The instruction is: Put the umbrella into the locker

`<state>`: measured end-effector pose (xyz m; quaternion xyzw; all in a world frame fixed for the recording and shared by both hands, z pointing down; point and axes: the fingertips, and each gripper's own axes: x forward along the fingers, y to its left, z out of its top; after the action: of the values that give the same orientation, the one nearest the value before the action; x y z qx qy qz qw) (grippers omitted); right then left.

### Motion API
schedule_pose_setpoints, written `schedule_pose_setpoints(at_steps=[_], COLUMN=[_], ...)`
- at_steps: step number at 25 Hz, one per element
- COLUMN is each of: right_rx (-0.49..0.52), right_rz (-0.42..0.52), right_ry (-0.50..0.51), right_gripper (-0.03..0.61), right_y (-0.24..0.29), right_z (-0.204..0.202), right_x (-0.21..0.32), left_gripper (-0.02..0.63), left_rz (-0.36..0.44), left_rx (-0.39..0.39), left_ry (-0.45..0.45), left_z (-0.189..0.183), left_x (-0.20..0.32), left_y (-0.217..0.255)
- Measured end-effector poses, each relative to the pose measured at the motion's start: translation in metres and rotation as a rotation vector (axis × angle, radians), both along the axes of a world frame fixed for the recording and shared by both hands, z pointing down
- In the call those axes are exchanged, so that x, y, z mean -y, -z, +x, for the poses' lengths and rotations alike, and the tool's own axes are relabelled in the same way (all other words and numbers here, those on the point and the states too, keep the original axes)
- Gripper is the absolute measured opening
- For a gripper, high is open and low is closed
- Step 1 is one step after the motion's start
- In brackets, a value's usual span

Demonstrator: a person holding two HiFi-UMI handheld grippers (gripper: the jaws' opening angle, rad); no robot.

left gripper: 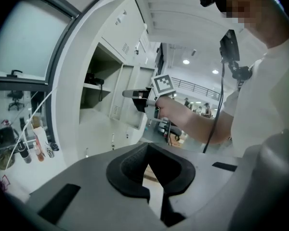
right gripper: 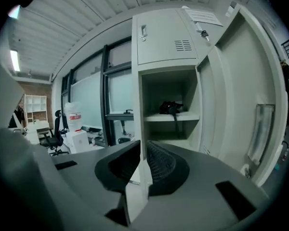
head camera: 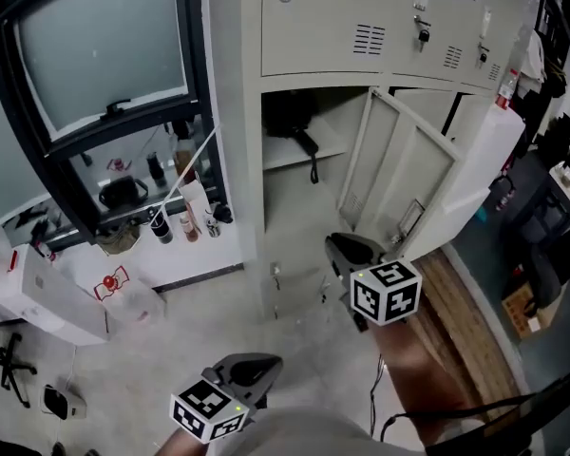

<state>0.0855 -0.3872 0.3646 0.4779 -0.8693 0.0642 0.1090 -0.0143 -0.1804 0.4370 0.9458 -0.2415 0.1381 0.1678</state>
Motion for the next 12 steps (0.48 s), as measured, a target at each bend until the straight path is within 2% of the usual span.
schedule_pose_setpoints(at_steps=[7,12], right_rx=[0.047,0.01], right_rz=[-0.086,-0.131], right_ry=[0.099,0.149], right_gripper=[0.033,0.028], right_y=[-0.04,-0.064], right_z=[-0.005,-0.008], right_x=[-0.077,-0.123], left_gripper=[0.011,0.011], left_rz=[-0.02,-0.027], left_rx=[0.009,0.003], left_ry=[0.1,0.123], left_z=[0.003,0.006], left_x=[-0.048,-0.07], left_y=[-0.004,0.001])
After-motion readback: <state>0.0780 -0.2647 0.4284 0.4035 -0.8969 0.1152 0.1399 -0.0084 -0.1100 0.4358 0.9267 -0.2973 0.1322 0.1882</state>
